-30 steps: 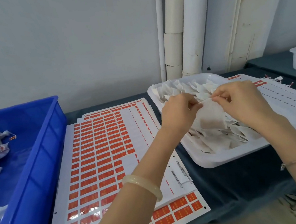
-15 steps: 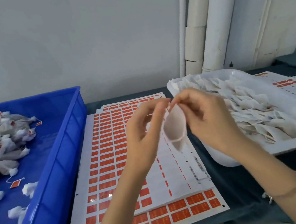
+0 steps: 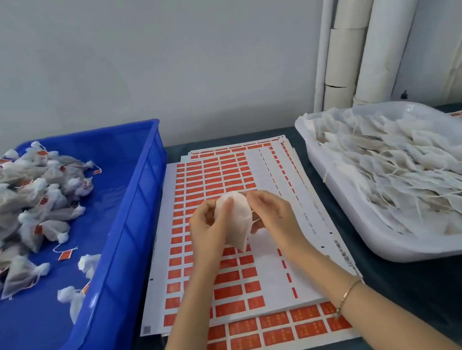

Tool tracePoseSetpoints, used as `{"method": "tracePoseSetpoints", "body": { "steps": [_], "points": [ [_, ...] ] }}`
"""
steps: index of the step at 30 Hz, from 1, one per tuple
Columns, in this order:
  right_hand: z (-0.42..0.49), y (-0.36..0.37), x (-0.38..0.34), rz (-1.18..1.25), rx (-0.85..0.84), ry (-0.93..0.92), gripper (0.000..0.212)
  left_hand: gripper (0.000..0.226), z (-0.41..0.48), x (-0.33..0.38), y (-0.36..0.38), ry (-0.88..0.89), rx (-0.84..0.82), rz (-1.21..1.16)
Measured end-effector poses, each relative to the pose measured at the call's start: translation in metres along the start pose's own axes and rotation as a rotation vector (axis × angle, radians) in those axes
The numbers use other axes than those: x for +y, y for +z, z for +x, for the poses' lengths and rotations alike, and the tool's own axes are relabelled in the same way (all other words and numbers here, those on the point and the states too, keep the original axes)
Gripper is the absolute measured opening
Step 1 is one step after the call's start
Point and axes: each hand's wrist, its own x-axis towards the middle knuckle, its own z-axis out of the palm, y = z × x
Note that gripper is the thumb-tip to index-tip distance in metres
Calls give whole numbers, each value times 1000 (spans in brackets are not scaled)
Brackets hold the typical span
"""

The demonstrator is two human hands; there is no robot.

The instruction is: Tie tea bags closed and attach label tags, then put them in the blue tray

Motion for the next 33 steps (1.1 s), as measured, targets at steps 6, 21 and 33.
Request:
{"method": "tracePoseSetpoints", "body": {
  "steps": [6,21,33],
  "points": [
    [7,-1,16,57,0,-18,24,16,1,-22,4,6,81,8],
    [10,-9,31,34,74,-25,13,14,9,-27,2,-4,99,-42],
    [2,-11,28,-51,-22,-160,18,12,1,-22,3,116,-43,13]
  ]
}}
